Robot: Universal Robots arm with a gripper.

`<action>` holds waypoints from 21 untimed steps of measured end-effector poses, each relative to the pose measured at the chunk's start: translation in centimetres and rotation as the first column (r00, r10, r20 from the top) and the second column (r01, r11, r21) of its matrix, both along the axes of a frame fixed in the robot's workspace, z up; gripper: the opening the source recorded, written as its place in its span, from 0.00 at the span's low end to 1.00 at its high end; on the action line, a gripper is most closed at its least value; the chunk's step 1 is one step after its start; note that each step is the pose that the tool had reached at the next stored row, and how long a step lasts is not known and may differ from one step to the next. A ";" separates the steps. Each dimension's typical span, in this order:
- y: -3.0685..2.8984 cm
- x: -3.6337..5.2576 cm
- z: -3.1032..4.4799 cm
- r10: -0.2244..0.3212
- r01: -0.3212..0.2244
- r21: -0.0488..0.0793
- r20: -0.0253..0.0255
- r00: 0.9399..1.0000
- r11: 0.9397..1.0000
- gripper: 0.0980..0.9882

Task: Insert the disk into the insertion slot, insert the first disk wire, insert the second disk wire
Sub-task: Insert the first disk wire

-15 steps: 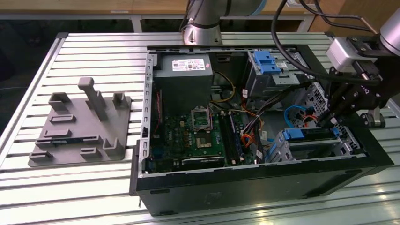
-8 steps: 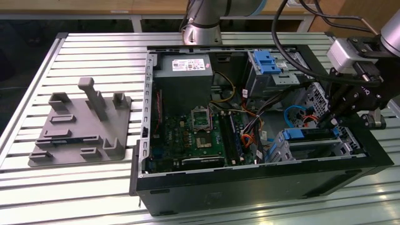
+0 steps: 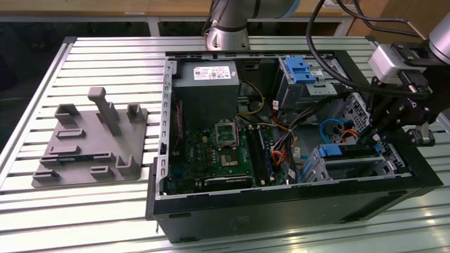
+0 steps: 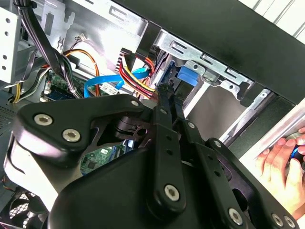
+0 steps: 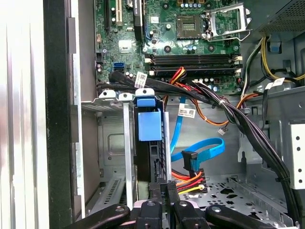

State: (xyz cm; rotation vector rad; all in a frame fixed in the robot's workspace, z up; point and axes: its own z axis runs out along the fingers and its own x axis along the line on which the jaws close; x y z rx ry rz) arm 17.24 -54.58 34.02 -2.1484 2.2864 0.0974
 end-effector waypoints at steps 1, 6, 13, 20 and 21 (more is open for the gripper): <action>-0.02 0.00 -0.02 0.000 0.000 0.000 0.000 1.000 1.000 0.07; -0.09 0.00 -0.12 0.000 0.000 0.000 0.000 1.000 1.000 0.07; -0.11 0.00 -0.33 0.001 -0.001 0.000 0.000 1.000 1.000 0.07; -0.12 0.00 -0.56 0.001 -0.001 0.000 0.000 1.000 1.000 0.07; -0.12 0.00 -0.58 0.002 -0.002 0.000 0.000 1.000 1.000 0.07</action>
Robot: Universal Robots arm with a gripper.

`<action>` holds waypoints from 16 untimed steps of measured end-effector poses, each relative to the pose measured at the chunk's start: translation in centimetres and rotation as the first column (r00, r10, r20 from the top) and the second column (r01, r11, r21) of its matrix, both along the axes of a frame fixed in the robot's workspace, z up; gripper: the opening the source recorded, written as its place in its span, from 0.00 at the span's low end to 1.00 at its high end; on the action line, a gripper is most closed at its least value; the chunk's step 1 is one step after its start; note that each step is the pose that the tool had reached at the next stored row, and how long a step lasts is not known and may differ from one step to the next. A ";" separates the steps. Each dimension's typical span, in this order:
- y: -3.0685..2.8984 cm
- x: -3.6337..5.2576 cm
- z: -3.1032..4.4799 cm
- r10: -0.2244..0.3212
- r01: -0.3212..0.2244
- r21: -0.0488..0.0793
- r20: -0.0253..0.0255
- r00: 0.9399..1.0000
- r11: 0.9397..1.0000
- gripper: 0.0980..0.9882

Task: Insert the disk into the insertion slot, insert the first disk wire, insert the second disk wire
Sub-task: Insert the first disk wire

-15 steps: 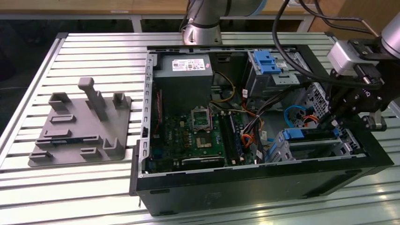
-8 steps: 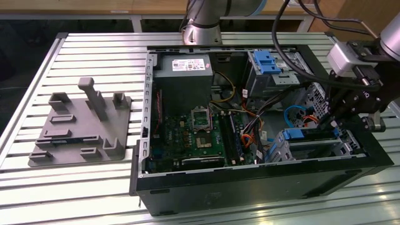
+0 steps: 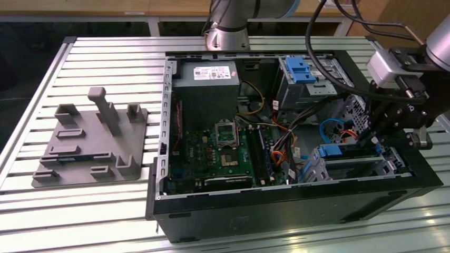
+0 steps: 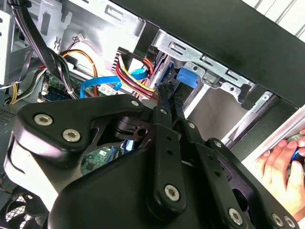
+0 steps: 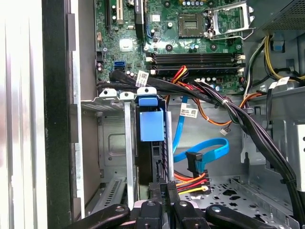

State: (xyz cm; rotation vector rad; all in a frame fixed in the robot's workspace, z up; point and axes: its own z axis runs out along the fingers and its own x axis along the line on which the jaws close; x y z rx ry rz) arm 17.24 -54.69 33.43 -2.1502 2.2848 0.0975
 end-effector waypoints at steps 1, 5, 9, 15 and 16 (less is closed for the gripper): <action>0.00 0.00 -0.01 0.000 0.000 0.000 0.000 1.000 1.000 0.07; -0.04 0.00 -0.04 0.001 -0.001 0.000 0.000 1.000 1.000 0.07; -0.09 0.00 -0.11 0.001 -0.001 0.000 0.000 1.000 1.000 0.07; -0.20 0.00 -0.46 0.006 -0.006 0.000 0.000 1.000 1.000 0.07; -0.23 0.00 -0.54 0.007 -0.007 0.000 0.000 1.000 1.000 0.07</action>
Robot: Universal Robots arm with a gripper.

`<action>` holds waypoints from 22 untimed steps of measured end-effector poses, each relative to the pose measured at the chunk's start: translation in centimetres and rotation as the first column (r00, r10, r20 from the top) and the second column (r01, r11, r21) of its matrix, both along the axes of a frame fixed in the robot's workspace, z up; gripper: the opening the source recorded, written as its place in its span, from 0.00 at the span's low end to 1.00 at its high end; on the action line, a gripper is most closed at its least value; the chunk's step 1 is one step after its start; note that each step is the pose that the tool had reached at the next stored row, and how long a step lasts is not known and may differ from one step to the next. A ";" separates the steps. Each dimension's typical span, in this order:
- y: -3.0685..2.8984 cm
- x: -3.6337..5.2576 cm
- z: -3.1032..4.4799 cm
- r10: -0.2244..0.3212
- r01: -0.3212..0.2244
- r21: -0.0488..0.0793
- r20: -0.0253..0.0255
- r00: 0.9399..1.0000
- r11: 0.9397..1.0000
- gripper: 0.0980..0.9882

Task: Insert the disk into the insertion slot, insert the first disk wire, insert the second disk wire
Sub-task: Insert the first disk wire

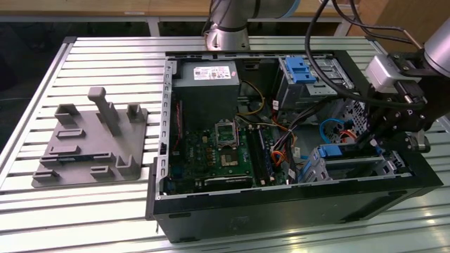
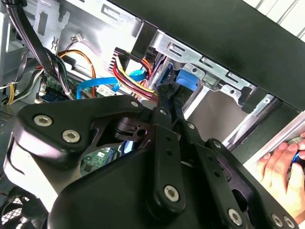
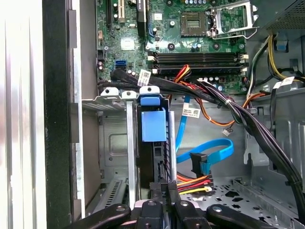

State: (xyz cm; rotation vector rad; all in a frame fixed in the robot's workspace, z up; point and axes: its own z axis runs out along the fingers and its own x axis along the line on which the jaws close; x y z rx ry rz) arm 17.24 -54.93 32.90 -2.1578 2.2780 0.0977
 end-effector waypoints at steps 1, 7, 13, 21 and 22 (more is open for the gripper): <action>-0.03 0.00 -0.09 0.001 -0.001 0.000 0.000 1.000 1.000 0.07; -0.14 -0.01 -0.16 0.004 -0.004 0.001 0.000 1.000 1.000 0.08; -0.10 0.00 1.69 0.004 -0.004 0.000 0.000 1.000 1.000 0.22; 0.43 0.00 4.95 0.004 -0.004 0.000 0.000 1.000 1.000 0.22; 0.51 0.00 4.98 0.004 -0.004 0.000 0.000 1.000 1.000 0.22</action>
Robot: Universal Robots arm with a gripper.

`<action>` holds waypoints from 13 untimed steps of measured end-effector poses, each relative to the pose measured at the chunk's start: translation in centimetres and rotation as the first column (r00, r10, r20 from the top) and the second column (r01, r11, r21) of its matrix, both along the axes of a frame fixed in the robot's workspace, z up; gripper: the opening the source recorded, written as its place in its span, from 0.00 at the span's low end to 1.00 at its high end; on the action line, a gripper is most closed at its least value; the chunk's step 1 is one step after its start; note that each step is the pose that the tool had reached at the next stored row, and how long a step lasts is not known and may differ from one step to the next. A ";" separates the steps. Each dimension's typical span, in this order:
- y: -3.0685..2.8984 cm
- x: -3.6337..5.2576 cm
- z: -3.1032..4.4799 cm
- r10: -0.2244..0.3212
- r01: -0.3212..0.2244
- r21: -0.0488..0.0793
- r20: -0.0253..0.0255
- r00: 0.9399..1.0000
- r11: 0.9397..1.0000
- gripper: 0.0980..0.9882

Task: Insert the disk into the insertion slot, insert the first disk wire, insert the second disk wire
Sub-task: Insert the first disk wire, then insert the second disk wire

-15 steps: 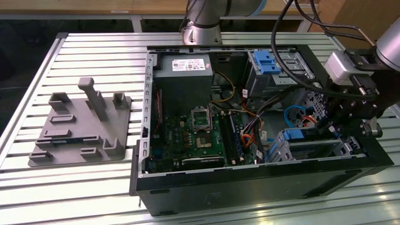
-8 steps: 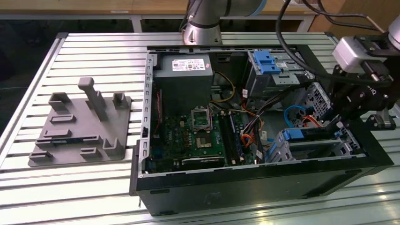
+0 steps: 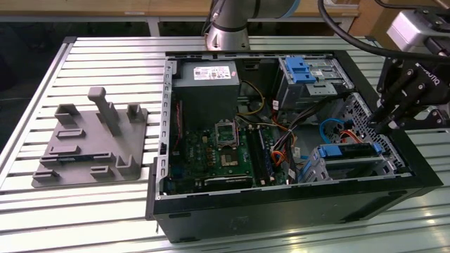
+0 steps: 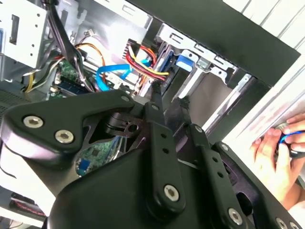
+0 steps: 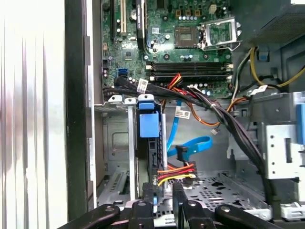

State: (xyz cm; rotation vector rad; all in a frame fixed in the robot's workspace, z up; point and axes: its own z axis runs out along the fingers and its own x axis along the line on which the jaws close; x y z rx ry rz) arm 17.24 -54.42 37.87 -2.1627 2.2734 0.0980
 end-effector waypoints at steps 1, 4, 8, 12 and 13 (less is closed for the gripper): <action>0.04 0.00 0.01 0.000 0.000 0.000 0.000 1.000 1.000 0.22; 0.09 0.00 0.01 0.000 0.000 0.000 0.000 1.000 1.000 0.22; 0.10 0.00 0.01 0.000 0.000 0.000 0.000 1.000 1.000 0.22; 0.11 0.00 0.01 0.000 0.000 -0.001 0.000 1.000 1.000 0.22; 0.15 0.00 0.01 0.000 0.000 -0.002 0.000 1.000 1.000 0.22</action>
